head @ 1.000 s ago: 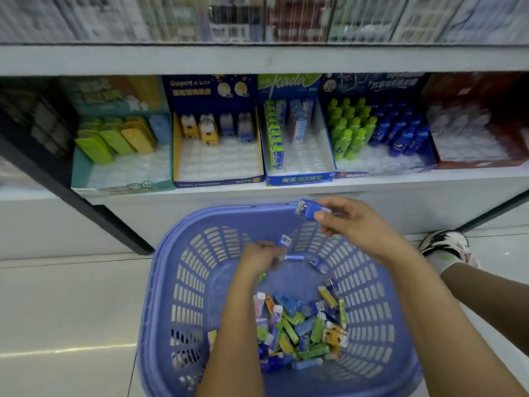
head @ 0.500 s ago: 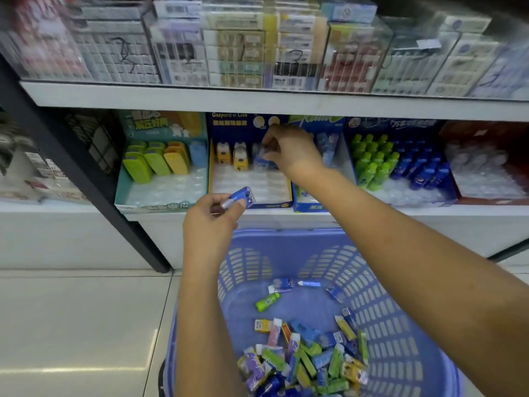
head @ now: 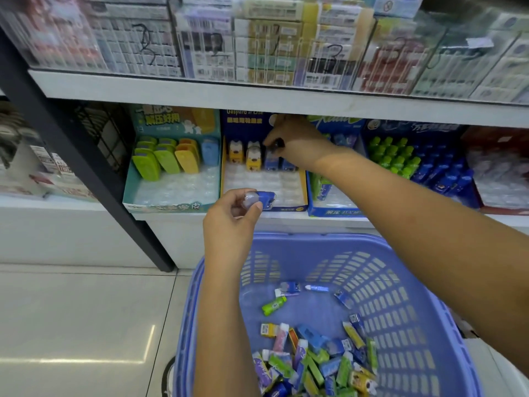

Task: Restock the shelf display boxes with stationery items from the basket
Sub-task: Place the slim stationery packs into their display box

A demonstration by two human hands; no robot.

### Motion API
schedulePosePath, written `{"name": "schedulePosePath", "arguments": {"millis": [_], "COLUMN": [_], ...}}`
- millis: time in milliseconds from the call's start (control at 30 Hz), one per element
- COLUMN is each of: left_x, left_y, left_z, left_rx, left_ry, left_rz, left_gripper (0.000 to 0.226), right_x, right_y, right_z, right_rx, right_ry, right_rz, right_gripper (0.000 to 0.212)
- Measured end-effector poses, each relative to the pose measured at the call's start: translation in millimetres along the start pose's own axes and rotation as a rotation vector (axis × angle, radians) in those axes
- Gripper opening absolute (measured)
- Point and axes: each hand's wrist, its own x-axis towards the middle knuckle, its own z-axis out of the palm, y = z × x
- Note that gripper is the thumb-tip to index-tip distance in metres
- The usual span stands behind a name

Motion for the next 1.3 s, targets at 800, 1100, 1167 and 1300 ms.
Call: {"name": "schedulePosePath", "arguments": {"millis": [800,1100,1167,1300], "left_x": [-2,-13,-22,-26], "left_y": [-14,-8,-9,-40], "left_z": [41,39,42,59], "left_rx": [0.548,0.281,0.107,0.249], "left_ry": [-0.323,-0.216,-0.173,-0.37], "left_rz": [0.201,0.256,0.201,0.014], "left_gripper": [0.049,0.025,0.016,0.027], "right_x": [-26,-23,-47,-127], "right_y": [38,22,17,23], "right_z": [28,10,11,38], "right_rx": [0.001,-0.235,-0.101,0.207], "right_ry": [0.107,0.045,0.131,0.167], "right_rz": [0.047,0.073,0.105,0.225], "right_gripper": [0.022,0.026,0.026,0.021]}}
